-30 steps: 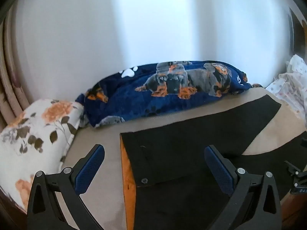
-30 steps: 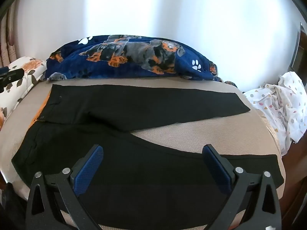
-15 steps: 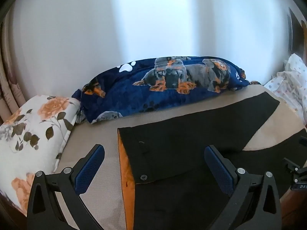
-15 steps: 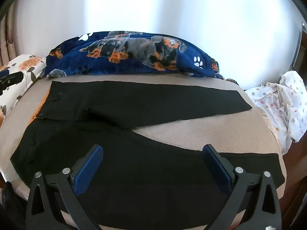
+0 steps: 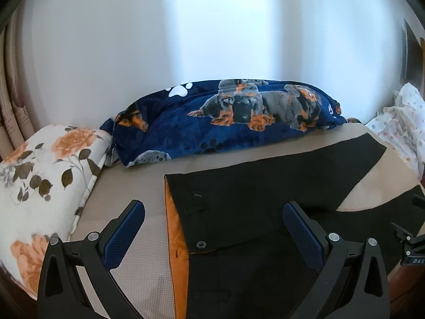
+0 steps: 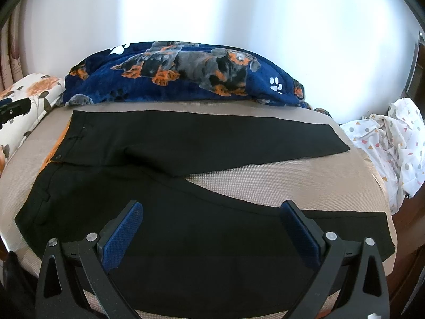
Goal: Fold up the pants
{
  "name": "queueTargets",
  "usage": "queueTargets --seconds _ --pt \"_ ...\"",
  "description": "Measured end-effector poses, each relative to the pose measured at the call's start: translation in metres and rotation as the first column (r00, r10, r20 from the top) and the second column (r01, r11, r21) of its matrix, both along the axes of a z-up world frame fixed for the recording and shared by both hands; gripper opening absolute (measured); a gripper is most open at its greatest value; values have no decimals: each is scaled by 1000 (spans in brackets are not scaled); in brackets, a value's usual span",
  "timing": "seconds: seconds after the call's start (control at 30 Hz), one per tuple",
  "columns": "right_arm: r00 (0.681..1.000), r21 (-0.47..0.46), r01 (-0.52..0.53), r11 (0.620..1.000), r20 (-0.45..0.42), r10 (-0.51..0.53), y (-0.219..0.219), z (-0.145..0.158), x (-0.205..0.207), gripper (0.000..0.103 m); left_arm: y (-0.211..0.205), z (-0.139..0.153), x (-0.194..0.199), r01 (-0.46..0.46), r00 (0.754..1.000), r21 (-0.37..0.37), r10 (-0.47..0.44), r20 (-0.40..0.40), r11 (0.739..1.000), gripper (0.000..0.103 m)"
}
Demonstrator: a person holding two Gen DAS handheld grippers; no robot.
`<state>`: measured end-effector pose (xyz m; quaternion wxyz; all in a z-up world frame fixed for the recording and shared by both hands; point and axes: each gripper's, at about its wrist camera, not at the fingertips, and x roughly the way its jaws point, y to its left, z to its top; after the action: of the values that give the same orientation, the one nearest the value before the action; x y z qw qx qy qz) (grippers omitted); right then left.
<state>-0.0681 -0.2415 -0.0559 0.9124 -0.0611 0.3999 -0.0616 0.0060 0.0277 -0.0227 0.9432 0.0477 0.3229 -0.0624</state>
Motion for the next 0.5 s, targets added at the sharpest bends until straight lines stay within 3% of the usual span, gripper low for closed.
queueTargets --seconds 0.37,0.5 --pt "1000 0 -7 1000 -21 7 -1 -5 6 102 23 -24 22 -46 996 -42 43 -75 998 103" --pt "1000 0 -10 1000 -29 10 1 -9 9 102 26 -32 23 -51 998 19 51 -26 999 103"
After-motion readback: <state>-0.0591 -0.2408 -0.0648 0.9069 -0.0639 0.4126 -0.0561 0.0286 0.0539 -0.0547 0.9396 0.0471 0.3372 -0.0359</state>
